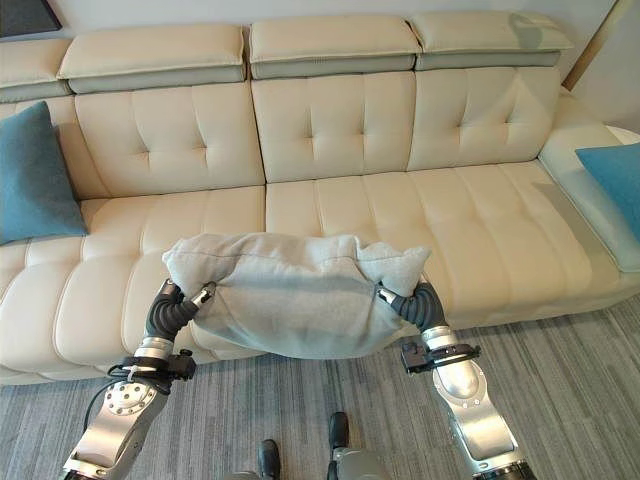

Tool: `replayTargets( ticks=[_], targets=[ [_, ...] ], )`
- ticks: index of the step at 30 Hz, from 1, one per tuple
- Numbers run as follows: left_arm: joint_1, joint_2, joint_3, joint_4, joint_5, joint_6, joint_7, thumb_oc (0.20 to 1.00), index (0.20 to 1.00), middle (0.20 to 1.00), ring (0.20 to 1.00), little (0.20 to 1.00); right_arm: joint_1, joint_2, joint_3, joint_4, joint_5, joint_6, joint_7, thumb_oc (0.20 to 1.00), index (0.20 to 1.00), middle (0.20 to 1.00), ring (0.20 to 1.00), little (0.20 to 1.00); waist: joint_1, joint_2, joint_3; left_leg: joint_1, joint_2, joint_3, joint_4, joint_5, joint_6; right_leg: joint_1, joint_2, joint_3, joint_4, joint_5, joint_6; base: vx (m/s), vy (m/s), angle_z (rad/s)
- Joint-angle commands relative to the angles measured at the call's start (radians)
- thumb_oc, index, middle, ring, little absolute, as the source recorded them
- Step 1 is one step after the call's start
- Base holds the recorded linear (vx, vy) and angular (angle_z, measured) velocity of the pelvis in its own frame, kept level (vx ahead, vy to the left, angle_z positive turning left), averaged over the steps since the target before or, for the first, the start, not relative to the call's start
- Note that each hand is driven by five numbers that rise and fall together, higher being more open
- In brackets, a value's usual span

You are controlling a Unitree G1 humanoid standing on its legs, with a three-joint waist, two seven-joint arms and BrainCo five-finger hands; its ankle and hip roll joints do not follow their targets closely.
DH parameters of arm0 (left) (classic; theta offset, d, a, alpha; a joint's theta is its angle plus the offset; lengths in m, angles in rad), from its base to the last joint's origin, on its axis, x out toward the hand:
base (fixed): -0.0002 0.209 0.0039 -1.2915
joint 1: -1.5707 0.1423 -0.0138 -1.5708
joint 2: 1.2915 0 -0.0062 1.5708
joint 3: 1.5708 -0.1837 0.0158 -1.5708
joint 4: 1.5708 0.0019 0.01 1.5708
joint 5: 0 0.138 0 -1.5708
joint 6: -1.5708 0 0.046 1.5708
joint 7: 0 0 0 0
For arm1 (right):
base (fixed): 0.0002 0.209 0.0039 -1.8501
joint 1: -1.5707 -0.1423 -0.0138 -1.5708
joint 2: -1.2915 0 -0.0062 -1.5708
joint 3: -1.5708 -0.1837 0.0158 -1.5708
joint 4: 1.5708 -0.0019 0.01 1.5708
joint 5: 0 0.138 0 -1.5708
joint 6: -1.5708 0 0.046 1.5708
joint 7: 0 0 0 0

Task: Pick up all the scattered cushions and arrange them neatly on the sofa.

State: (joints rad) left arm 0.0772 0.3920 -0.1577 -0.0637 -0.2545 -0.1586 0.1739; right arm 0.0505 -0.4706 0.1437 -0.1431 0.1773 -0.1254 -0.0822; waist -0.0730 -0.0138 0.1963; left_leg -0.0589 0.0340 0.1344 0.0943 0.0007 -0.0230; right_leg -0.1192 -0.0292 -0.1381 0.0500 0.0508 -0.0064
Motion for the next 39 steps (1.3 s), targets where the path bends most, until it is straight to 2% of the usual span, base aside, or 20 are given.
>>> replayTargets(
  ticks=[1, 2, 4, 5, 6, 7, 8, 10, 14, 16, 17, 18, 19, 20, 23, 25, 30, 33, 34, 39],
  targets=[
    [-0.02, 0.018, 0.022, -0.031, 0.014, -0.064, -0.012, 0.2, 0.2, 0.2, 0.2, 0.2, -0.02, -0.019, -0.069, -0.081, 0.041, -0.1, -0.019, 0.2, 0.2, 0.2, 0.2, 0.2, -0.014, -0.032, -0.024, -0.089, 0.063, 0.068, 0.273, -0.044, -0.062, 0.103, -0.02, 0.006, 0.04, -0.17, 0.055, 0.17, -0.066, 0.28],
    [-0.009, 0.02, 0.026, -0.026, 0.02, -0.06, -0.02, 0.2, 0.2, 0.2, 0.2, 0.2, -0.011, -0.025, -0.081, -0.082, 0.038, -0.094, -0.017, 0.2, 0.2, 0.2, 0.2, 0.2, -0.005, -0.032, -0.026, -0.131, 0.077, 0.097, 0.253, -0.054, -0.051, 0.12, -0.022, -0.005, 0.037, -0.185, 0.055, 0.16, -0.028, 0.26],
    [-0.002, 0.021, 0.031, -0.029, 0.024, -0.055, -0.021, 0.2, 0.2, 0.2, 0.2, 0.2, -0.007, -0.025, -0.085, -0.087, 0.035, -0.091, -0.017, 0.2, 0.2, 0.2, 0.2, 0.2, 0.002, -0.034, -0.029, -0.154, 0.071, 0.102, 0.227, -0.064, -0.044, 0.124, -0.029, -0.007, 0.036, -0.194, 0.057, 0.22, 0.024, 0.26],
    [0.008, 0.027, 0.044, -0.033, 0.049, -0.049, -0.017, 0.2, 0.2, 0.2, 0.2, 0.2, -0.007, -0.021, -0.086, -0.087, 0.033, -0.088, -0.017, 0.2, 0.2, 0.2, 0.2, 0.2, 0.024, -0.031, -0.028, -0.208, 0.062, 0.08, 0.16, -0.026, -0.048, 0.146, -0.022, -0.008, 0.032, -0.213, 0.06, 0.25, 0.039, 0.3],
    [0.009, 0.027, 0.044, -0.034, 0.05, -0.048, -0.017, 0.2, 0.2, 0.2, 0.2, 0.2, -0.007, -0.021, -0.086, -0.087, 0.033, -0.088, -0.017, 0.2, 0.2, 0.2, 0.2, 0.2, 0.023, -0.032, -0.029, -0.206, 0.059, 0.08, 0.153, -0.022, -0.049, 0.146, -0.024, -0.009, 0.032, -0.214, 0.06, 0.38, 0.082, 0.21],
    [0.011, 0.023, 0.057, -0.035, 0.059, -0.045, -0.001, 0.2, 0.2, 0.2, 0.2, 0.2, -0.015, -0.014, -0.082, -0.083, 0.024, -0.083, -0.026, 0.2, 0.2, 0.2, 0.2, 0.2, 0.049, -0.024, -0.023, -0.268, 0.058, 0.036, 0.063, 0.042, -0.069, 0.177, -0.014, 0.001, 0.039, -0.251, 0.058, 0.21, 0.047, -0.01],
    [0.011, 0.024, 0.057, -0.035, 0.059, -0.045, -0.001, 0.2, 0.2, 0.2, 0.2, 0.2, -0.016, -0.013, -0.082, -0.083, 0.024, -0.083, -0.026, 0.2, 0.2, 0.2, 0.2, 0.2, 0.048, -0.026, -0.023, -0.264, 0.055, 0.037, 0.055, 0.045, -0.069, 0.177, -0.016, 0.0, 0.041, -0.253, 0.058, 0.43, 0.117, -0.05],
    [0.005, 0.009, 0.065, -0.032, 0.063, -0.044, 0.023, 0.2, 0.2, 0.2, 0.2, 0.2, -0.025, -0.004, -0.08, -0.067, 0.015, -0.08, -0.04, 0.2, 0.2, 0.2, 0.2, 0.2, 0.069, -0.025, -0.024, -0.314, 0.066, 0.02, -0.063, 0.089, -0.086, 0.234, -0.015, 0.018, 0.047, -0.292, 0.068, 0.4, 0.138, 0.02],
    [0.013, 0.012, 0.074, -0.045, 0.059, -0.043, 0.008, 0.2, 0.2, 0.2, 0.2, 0.2, -0.021, 0.01, -0.079, -0.072, 0.01, -0.07, -0.02, 0.2, 0.2, 0.2, 0.2, 0.2, 0.09, -0.025, -0.057, -0.298, 0.076, 0.029, -0.061, 0.135, -0.081, 0.305, -0.036, 0.051, 0.072, -0.328, 0.087, 0.51, 0.223, -0.26],
    [0.015, 0.017, 0.072, -0.041, 0.065, -0.043, 0.005, 0.2, 0.2, 0.2, 0.2, 0.2, -0.016, 0.019, -0.071, -0.07, 0.008, -0.067, -0.011, 0.2, 0.2, 0.2, 0.2, 0.2, 0.093, -0.033, -0.062, -0.298, 0.063, 0.021, -0.029, 0.145, -0.074, 0.311, -0.054, 0.061, 0.093, -0.327, 0.094, 0.32, 0.169, -0.62],
    [0.01, 0.027, 0.07, -0.04, 0.072, -0.043, 0.0, 0.2, 0.2, 0.2, 0.2, 0.2, -0.013, 0.026, -0.069, -0.06, 0.011, -0.068, -0.006, 0.2, 0.2, 0.2, 0.2, 0.2, 0.093, -0.047, -0.068, -0.312, 0.051, 0.023, 0.021, 0.132, -0.065, 0.314, -0.074, 0.063, 0.113, -0.306, 0.108, 0.4, 0.237, -0.54],
    [0.008, 0.048, 0.074, -0.049, 0.068, -0.043, -0.009, 0.2, 0.2, 0.2, 0.2, 0.2, -0.016, 0.04, -0.064, -0.061, 0.019, -0.06, 0.009, 0.2, 0.2, 0.2, 0.2, 0.2, 0.092, -0.073, -0.072, -0.3, 0.032, 0.031, 0.069, 0.088, -0.043, 0.288, -0.115, 0.084, 0.176, -0.255, 0.127, 0.4, 0.237, -0.31],
    [0.008, 0.048, 0.074, -0.049, 0.067, -0.043, -0.009, 0.2, 0.2, 0.2, 0.2, 0.2, -0.016, 0.04, -0.064, -0.061, 0.019, -0.06, 0.009, 0.2, 0.2, 0.2, 0.2, 0.2, 0.094, -0.071, -0.074, -0.302, 0.035, 0.032, 0.067, 0.091, -0.043, 0.284, -0.113, 0.086, 0.176, -0.252, 0.127, 0.43, 0.34, 0.0],
    [0.005, 0.075, 0.081, -0.053, 0.076, -0.04, -0.01, 0.2, 0.2, 0.2, 0.2, 0.2, -0.039, 0.047, -0.048, -0.058, 0.014, -0.059, 0.013, 0.2, 0.2, 0.2, 0.2, 0.2, 0.096, -0.091, -0.07, -0.283, 0.015, 0.05, 0.087, 0.043, -0.013, 0.236, -0.148, 0.111, 0.269, -0.166, 0.146, 0.22, 0.231, 0.15],
    [-0.017, 0.097, 0.087, -0.047, 0.083, -0.04, -0.009, 0.2, 0.2, 0.2, 0.2, 0.2, -0.067, 0.064, -0.037, -0.05, 0.016, -0.061, 0.019, 0.2, 0.2, 0.2, 0.2, 0.2, 0.098, -0.098, -0.055, -0.267, 0.007, 0.074, 0.105, -0.01, 0.016, 0.152, -0.169, 0.131, 0.361, -0.052, 0.169, 0.17, 0.193, -0.29],
    [-0.024, 0.1, 0.083, -0.046, 0.083, -0.043, -0.015, 0.2, 0.2, 0.2, 0.2, 0.2, -0.071, 0.066, -0.036, -0.053, 0.02, -0.063, 0.025, 0.2, 0.2, 0.2, 0.2, 0.2, 0.097, -0.094, -0.053, -0.252, 0.007, 0.073, 0.097, -0.016, 0.019, 0.125, -0.167, 0.136, 0.347, -0.034, 0.166, 0.12, 0.096, -0.23],
    [-0.017, 0.088, 0.093, -0.044, 0.08, -0.048, -0.021, 0.2, 0.2, 0.2, 0.2, 0.2, -0.079, 0.059, -0.039, -0.049, 0.04, -0.067, 0.037, 0.2, 0.2, 0.2, 0.2, 0.2, 0.062, -0.062, -0.021, -0.133, -0.01, 0.065, 0.03, -0.055, 0.028, -0.046, -0.114, 0.084, 0.197, -0.101, 0.151, 0.23, 0.123, -0.2],
    [-0.006, 0.075, 0.101, -0.041, 0.087, -0.054, -0.039, 0.2, 0.2, 0.2, 0.2, 0.2, -0.073, 0.058, -0.043, -0.05, 0.04, -0.071, 0.043, 0.2, 0.2, 0.2, 0.2, 0.2, 0.045, -0.065, 0.001, -0.083, -0.027, 0.057, 0.022, -0.081, 0.028, -0.067, -0.096, 0.07, 0.098, -0.086, 0.156, 0.23, 0.019, 0.08],
    [-0.008, 0.069, 0.106, -0.04, 0.083, -0.056, -0.044, 0.2, 0.2, 0.2, 0.2, 0.2, -0.07, 0.057, -0.048, -0.049, 0.04, -0.07, 0.046, 0.2, 0.2, 0.2, 0.2, 0.2, 0.041, -0.067, 0.009, -0.069, -0.036, 0.046, 0.024, -0.09, 0.028, -0.08, -0.084, 0.094, 0.094, -0.075, 0.159, 0.18, -0.008, 0.14],
    [-0.007, 0.068, 0.12, -0.038, 0.093, -0.061, -0.043, 0.2, 0.2, 0.2, 0.2, 0.2, -0.098, 0.037, -0.037, -0.049, 0.035, -0.072, 0.055, 0.2, 0.2, 0.2, 0.2, 0.2, 0.053, -0.068, 0.004, -0.048, -0.048, 0.031, 0.031, -0.114, 0.026, -0.053, -0.088, 0.105, 0.069, -0.063, 0.149, 0.14, -0.083, 0.22]
  ],
)
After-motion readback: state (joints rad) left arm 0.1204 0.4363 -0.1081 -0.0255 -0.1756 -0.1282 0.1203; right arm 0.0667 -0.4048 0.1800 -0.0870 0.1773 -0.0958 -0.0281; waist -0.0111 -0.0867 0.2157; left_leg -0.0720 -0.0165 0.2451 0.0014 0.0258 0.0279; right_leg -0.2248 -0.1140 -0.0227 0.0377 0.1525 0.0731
